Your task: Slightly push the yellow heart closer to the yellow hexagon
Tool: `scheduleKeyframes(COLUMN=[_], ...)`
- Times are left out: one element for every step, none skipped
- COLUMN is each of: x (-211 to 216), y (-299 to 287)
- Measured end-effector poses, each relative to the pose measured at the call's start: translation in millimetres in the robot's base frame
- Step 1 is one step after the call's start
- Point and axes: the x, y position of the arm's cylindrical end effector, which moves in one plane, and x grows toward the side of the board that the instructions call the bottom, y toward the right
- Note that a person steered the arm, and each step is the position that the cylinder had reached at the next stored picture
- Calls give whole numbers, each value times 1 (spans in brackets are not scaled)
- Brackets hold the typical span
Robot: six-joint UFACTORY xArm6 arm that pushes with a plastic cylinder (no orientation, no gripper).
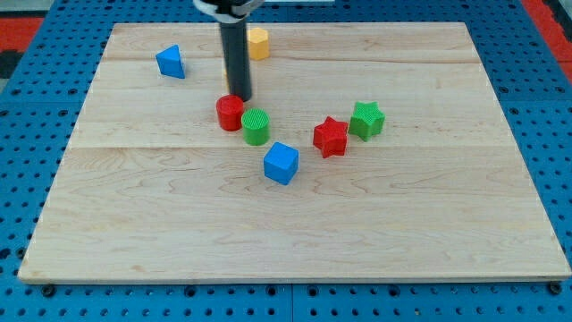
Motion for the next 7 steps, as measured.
scheduleKeyframes(x=[-1,-7,-9,-28,-29,-29,-29], y=[-37,-17,-13,-7,-6,-5,-5])
